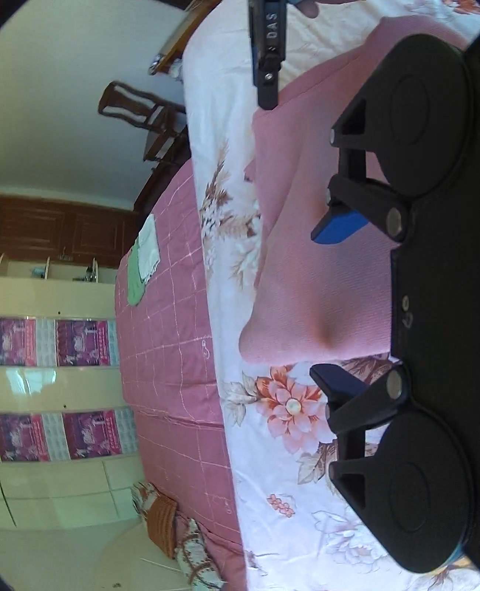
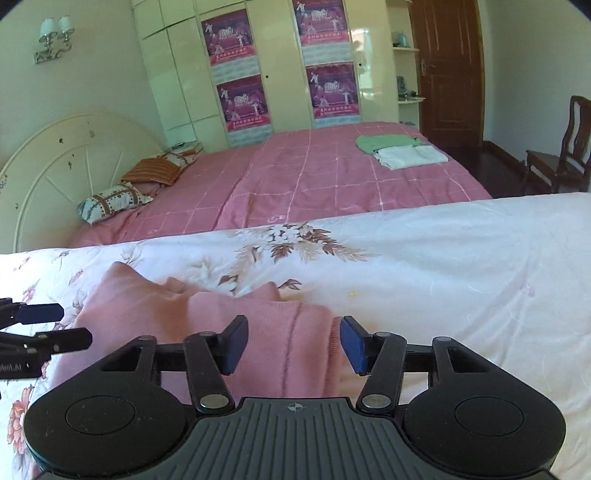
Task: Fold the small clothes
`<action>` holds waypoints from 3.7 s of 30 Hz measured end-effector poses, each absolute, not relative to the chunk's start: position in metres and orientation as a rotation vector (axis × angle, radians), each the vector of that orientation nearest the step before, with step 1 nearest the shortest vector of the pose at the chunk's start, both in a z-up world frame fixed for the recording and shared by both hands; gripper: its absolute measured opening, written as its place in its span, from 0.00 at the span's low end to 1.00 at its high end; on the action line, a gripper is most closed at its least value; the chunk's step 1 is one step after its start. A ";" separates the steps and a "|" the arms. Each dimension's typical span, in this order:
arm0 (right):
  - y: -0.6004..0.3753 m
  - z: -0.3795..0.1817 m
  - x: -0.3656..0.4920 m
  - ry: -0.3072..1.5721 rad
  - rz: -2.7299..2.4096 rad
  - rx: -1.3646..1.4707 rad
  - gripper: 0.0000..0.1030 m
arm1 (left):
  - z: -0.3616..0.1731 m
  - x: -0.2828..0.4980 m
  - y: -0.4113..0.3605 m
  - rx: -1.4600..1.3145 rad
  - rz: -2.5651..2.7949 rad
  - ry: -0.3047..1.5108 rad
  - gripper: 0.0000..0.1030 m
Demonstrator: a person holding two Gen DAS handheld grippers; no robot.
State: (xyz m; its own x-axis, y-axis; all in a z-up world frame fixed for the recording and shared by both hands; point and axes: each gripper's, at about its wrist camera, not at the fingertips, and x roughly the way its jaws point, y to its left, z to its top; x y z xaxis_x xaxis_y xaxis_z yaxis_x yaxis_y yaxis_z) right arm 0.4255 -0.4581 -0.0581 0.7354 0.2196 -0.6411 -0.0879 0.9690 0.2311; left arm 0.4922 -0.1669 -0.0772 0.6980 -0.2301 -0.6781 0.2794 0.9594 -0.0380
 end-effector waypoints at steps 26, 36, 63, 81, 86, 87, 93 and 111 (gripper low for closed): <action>-0.429 -0.068 0.415 0.744 0.357 0.042 0.13 | -0.097 0.483 -0.207 0.154 -0.357 0.811 0.76; -0.433 -0.057 0.382 0.694 0.346 0.052 0.13 | -0.073 0.432 -0.174 0.128 -0.326 0.721 0.69; -0.394 -0.096 0.286 0.832 0.305 -0.102 0.37 | -0.115 0.344 -0.137 0.022 -0.239 0.863 0.78; -0.446 -0.070 0.272 0.797 0.244 0.285 0.37 | -0.086 0.338 -0.114 -0.047 -0.245 0.802 0.86; -0.477 -0.075 0.292 0.783 0.244 0.497 0.68 | -0.091 0.379 -0.098 -0.168 -0.270 0.815 0.84; -0.481 -0.077 0.299 0.779 0.247 0.520 0.68 | -0.094 0.389 -0.096 -0.196 -0.284 0.830 0.85; -0.503 -0.100 0.350 0.835 0.320 0.620 0.68 | -0.113 0.441 -0.097 -0.294 -0.378 0.888 0.83; -0.446 -0.080 0.382 0.871 0.287 0.249 0.20 | -0.095 0.464 -0.153 -0.060 -0.424 0.823 0.31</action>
State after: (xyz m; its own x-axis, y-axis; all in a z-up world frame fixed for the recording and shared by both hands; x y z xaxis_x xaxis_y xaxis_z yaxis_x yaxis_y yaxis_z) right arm 0.3815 -0.4461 -0.0798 0.6106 0.3460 -0.7123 -0.1451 0.9331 0.3290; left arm 0.4643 -0.1530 -0.0948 0.6013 -0.3885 -0.6982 0.3430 0.9147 -0.2136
